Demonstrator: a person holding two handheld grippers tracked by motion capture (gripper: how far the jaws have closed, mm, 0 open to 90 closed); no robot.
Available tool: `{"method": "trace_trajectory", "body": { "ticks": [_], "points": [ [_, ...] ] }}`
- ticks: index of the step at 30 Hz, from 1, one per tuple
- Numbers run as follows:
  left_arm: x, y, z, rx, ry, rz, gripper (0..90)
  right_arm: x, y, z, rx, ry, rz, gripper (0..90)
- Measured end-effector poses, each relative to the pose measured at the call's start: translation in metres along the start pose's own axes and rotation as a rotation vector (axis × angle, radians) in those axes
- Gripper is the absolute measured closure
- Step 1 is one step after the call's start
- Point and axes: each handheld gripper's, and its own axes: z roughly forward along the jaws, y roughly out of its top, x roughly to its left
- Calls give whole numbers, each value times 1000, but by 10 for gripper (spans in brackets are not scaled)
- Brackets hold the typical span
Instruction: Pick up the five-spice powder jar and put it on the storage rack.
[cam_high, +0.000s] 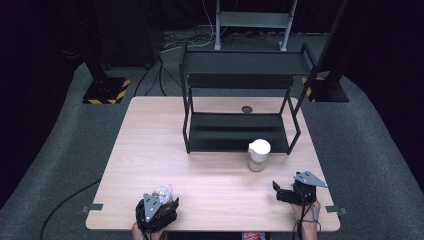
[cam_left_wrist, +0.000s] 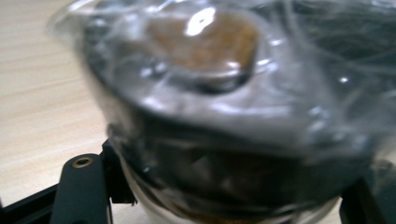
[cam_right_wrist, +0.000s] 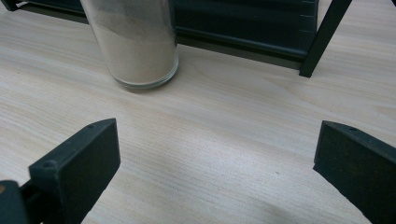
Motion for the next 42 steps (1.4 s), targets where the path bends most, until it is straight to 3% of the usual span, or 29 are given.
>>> {"method": "trace_trajectory", "body": {
  "ticks": [11,25,42],
  "points": [
    [0,2,-6,-10,-27,46,305,3,-1,-1,-5,-10,-13,0],
    [1,21,-7,-36,-67,92,304,5,0,0,-3,-13,-24,0],
    [8,42,1,-59,-115,118,304,4,-3,-1,-15,-18,-16,0]
  ]
}}
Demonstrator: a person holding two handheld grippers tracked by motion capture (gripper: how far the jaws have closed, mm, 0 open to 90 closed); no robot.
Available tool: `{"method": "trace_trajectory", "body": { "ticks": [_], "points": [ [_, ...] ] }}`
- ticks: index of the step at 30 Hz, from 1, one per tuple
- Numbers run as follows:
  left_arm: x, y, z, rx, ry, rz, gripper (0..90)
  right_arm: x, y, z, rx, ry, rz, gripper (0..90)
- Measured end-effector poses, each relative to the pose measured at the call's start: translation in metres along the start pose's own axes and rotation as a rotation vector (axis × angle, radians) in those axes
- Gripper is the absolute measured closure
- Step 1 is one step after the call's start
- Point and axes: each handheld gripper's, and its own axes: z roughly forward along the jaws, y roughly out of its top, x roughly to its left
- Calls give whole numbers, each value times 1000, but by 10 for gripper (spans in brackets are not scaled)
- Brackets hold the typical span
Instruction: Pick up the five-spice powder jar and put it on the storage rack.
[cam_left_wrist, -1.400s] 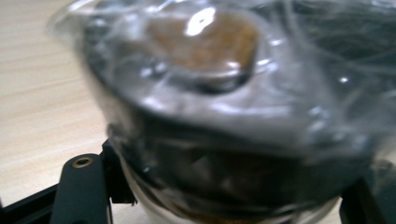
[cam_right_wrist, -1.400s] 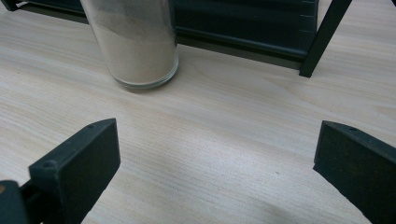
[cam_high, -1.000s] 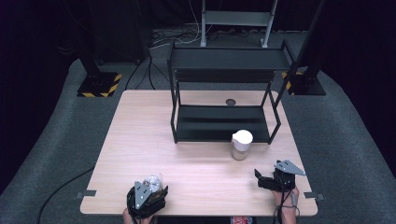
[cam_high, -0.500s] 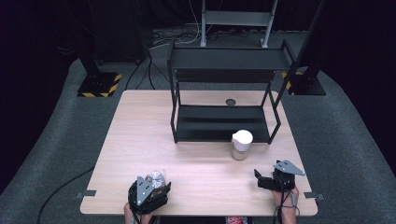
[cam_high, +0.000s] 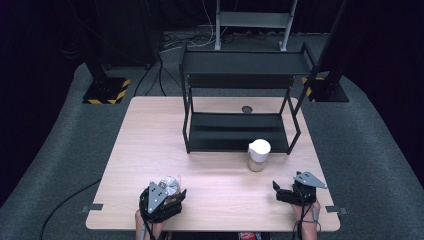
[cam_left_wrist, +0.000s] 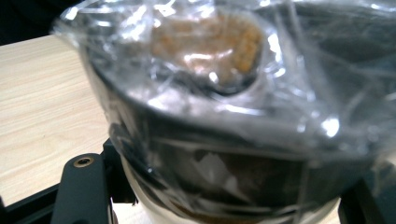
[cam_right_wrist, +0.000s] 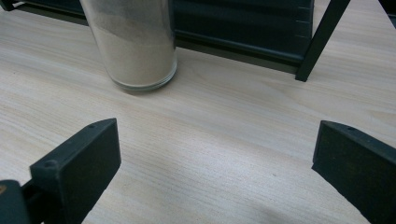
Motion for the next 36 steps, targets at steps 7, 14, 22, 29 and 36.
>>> {"method": "trace_trajectory", "body": {
  "ticks": [7,14,22,29,36],
  "points": [
    [4,9,9,-5,-20,12,305,0,-1,0,-3,0,0,0],
    [5,20,16,-6,-20,39,305,0,-2,-1,-11,0,6,0],
    [7,31,23,-14,-25,52,305,-1,-3,-1,-14,3,11,0],
    [8,39,31,-14,-32,64,304,-2,-4,-2,-21,8,12,0],
    [10,47,40,-17,-45,63,305,-2,-3,-2,-18,8,10,0]
  ]
}}
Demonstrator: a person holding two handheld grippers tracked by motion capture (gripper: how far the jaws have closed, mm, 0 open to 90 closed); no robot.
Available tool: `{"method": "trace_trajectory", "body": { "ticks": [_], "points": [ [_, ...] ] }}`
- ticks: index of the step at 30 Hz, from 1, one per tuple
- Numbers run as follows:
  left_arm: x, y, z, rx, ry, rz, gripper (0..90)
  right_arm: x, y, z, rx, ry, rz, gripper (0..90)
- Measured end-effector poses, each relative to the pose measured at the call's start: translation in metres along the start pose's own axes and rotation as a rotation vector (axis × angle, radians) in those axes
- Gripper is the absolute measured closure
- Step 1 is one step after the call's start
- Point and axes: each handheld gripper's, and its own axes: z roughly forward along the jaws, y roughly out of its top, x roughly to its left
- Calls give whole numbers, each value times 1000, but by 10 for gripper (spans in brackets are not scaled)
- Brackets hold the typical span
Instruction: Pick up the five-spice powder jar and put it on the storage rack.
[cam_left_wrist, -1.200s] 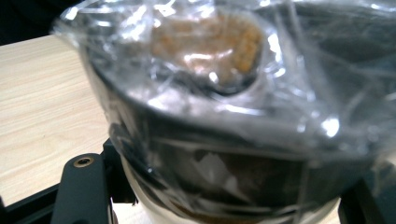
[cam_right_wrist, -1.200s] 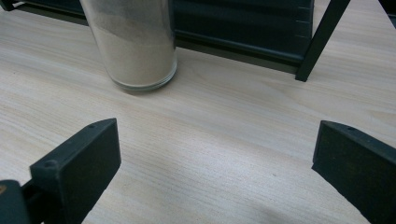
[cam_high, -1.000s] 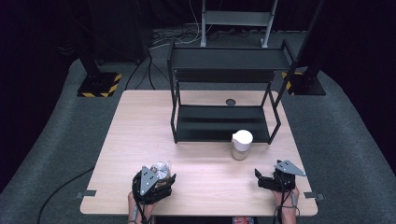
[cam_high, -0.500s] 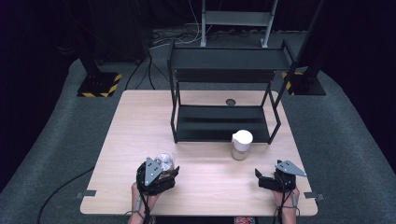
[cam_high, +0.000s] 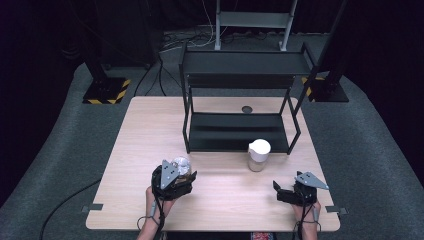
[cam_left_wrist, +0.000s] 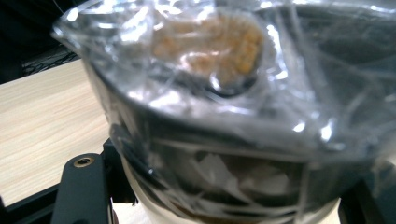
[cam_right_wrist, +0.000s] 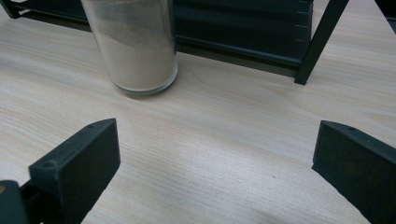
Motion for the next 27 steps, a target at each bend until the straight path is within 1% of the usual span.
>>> {"method": "trace_trajectory", "body": {
  "ticks": [2,4,13,14,21,26,27],
  "points": [
    [0,4,3,-1,-4,12,304,0,0,0,1,-1,0,0],
    [1,6,5,-5,-2,16,305,0,0,0,0,-1,1,0],
    [3,15,9,-26,0,14,304,0,-1,0,-5,2,3,0],
    [3,18,10,-30,-2,20,305,0,-1,0,-4,1,3,0],
    [6,29,15,-27,-7,42,305,0,-1,0,-5,0,5,0],
    [7,34,19,-27,-9,41,304,-1,-1,0,-7,2,6,0],
    [7,38,20,-24,-11,45,305,-1,-1,0,-7,1,6,0]
  ]
}}
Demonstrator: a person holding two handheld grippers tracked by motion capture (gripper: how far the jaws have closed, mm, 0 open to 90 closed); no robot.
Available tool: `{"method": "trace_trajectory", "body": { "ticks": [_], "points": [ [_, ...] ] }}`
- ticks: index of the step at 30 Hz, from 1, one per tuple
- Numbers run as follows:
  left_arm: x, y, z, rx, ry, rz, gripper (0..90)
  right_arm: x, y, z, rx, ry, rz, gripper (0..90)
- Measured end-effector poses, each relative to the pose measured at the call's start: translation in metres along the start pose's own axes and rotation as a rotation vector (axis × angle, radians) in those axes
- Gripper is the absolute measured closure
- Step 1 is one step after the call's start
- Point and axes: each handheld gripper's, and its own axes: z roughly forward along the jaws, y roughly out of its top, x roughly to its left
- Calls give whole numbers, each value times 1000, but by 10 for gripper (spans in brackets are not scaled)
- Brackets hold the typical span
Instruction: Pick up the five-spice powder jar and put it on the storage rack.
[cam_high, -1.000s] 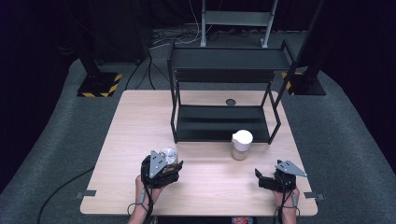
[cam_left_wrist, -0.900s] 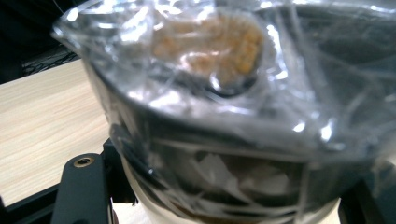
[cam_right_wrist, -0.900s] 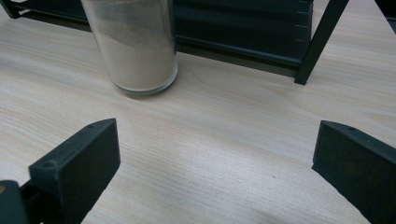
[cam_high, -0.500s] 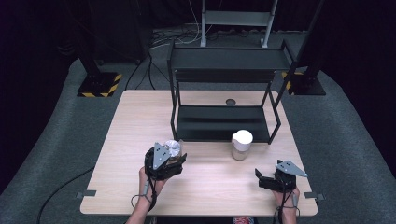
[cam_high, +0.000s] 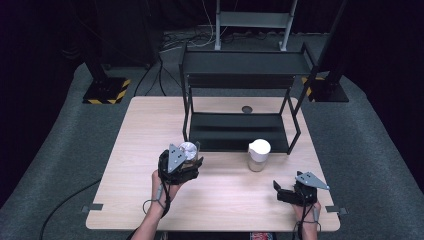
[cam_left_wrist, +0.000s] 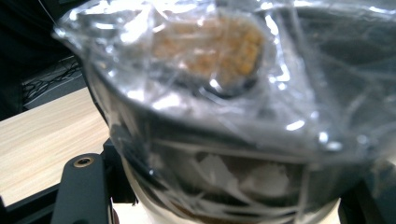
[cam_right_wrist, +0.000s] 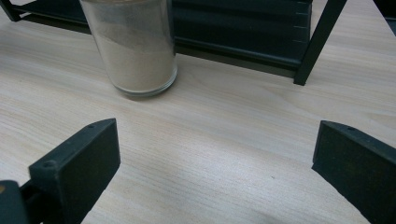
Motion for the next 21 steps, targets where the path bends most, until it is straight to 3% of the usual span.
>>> {"method": "trace_trajectory", "body": {
  "ticks": [21],
  "points": [
    [4,25,19,0,-18,36,305,2,1,0,6,-7,-3,0]
  ]
}}
